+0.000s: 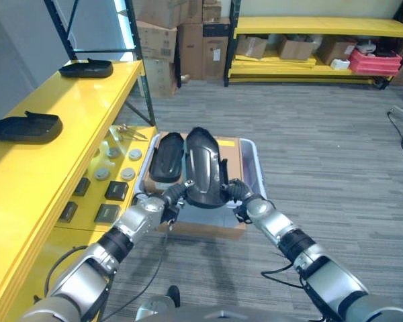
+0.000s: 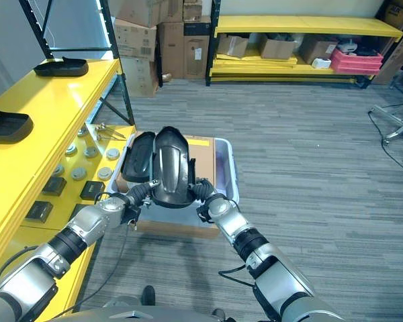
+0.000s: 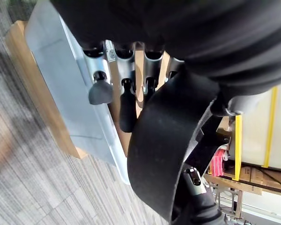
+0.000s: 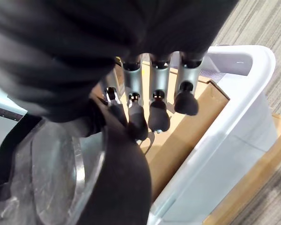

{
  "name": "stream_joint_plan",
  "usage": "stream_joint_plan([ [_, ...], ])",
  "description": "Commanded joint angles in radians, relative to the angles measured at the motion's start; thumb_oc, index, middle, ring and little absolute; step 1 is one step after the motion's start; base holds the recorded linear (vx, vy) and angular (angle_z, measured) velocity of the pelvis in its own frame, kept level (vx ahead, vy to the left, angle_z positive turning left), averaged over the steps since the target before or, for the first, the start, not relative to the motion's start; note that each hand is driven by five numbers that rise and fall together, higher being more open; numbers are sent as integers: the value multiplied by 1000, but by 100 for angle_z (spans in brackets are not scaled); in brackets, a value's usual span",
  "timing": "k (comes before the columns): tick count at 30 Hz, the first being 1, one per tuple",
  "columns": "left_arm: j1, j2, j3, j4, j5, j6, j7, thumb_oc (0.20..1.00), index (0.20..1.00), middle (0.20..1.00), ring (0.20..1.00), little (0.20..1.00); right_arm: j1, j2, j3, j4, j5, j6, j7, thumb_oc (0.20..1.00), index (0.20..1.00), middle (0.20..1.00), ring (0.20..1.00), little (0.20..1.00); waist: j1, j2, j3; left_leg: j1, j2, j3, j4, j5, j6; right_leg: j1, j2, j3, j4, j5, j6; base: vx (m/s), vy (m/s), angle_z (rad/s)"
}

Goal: Move parts from the plastic box to the shelf.

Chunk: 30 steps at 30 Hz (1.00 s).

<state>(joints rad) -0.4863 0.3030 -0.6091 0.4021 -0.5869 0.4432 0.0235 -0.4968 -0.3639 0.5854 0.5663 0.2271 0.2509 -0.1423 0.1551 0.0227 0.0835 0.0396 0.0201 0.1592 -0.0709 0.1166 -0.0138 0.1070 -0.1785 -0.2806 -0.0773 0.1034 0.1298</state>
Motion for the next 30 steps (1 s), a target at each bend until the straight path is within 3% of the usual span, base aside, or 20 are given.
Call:
stream_joint_plan([
  [1, -149, -106, -71, -12, -29, -104, -59, 200, 200, 200, 200, 200, -162, 81, 47, -14, 5, -75, 16, 200, 200, 200, 200, 200, 31, -18, -42, -17, 43, -74, 57, -105, -48, -16, -67, -14, 65, -64, 84, 0, 0, 0],
  [5, -148, -107, -72, -21, -18, -147, -16, 200, 200, 200, 200, 200, -166, 86, 49, 10, 41, -89, -6, 200, 200, 200, 200, 200, 37, -18, -41, -15, 44, -78, 57, -105, -50, -12, -67, -18, 65, -65, 83, 0, 0, 0],
  [6, -148, -109, -64, -17, -21, -183, 16, 200, 200, 200, 200, 200, -168, 89, 46, 21, 80, -96, -26, 200, 200, 200, 200, 200, 40, -18, -42, -13, 44, -80, 55, -104, -52, -11, -68, -21, 65, -64, 84, 0, 0, 0],
  [7, -147, -111, -59, -16, -33, -200, 36, 200, 200, 200, 200, 200, -168, 93, 41, 29, 106, -104, -33, 460, 460, 460, 460, 460, 42, -17, -42, -13, 43, -83, 55, -103, -53, -10, -68, -22, 66, -63, 85, 0, 0, 0],
  [8, -147, -112, -55, -15, -40, -209, 43, 200, 200, 200, 200, 200, -169, 95, 38, 32, 117, -105, -36, 589, 589, 589, 589, 589, 44, -17, -42, -12, 43, -84, 55, -103, -54, -10, -68, -23, 67, -63, 85, 0, 0, 0],
  [9, -146, -112, -41, -17, -62, -233, 58, 200, 200, 200, 200, 200, -171, 99, 30, 35, 140, -106, -52, 1000, 1000, 1000, 1000, 1000, 47, -18, -42, -12, 42, -88, 55, -103, -54, -8, -69, -26, 66, -63, 85, 0, 0, 0],
  [17, -97, -60, 100, -87, -42, -321, 48, 200, 200, 200, 200, 200, -180, 111, -60, 75, 280, -151, -133, 1000, 1000, 1000, 1000, 1000, 93, -8, -43, -9, 40, -112, 49, -103, -58, 10, -75, -58, 62, -66, 77, -1, 3, 4],
  [19, -88, -48, 128, -91, -35, -332, 46, 200, 200, 200, 200, 200, -170, 101, -88, 58, 286, -145, -131, 1000, 1000, 1000, 1000, 1000, 92, -8, -44, -9, 40, -110, 46, -102, -58, 9, -74, -60, 61, -68, 77, -15, -4, 10],
  [23, -61, -19, 182, -104, -4, -361, 82, 200, 200, 200, 200, 200, -119, 84, -137, -27, 278, -65, -130, 1000, 1000, 1000, 1000, 1000, 76, -10, -46, -9, 43, -103, 39, -98, -57, 6, -69, -53, 61, -75, 73, -12, -9, 4],
  [30, -18, 4, 232, -112, 55, -427, 144, 200, 200, 200, 200, 200, -6, 94, -161, -60, 252, -74, -120, 1000, 1000, 1000, 1000, 1000, 62, -7, -47, -16, 48, -96, 30, -90, -54, -6, -59, -48, 70, -88, 66, -14, -20, -2],
])
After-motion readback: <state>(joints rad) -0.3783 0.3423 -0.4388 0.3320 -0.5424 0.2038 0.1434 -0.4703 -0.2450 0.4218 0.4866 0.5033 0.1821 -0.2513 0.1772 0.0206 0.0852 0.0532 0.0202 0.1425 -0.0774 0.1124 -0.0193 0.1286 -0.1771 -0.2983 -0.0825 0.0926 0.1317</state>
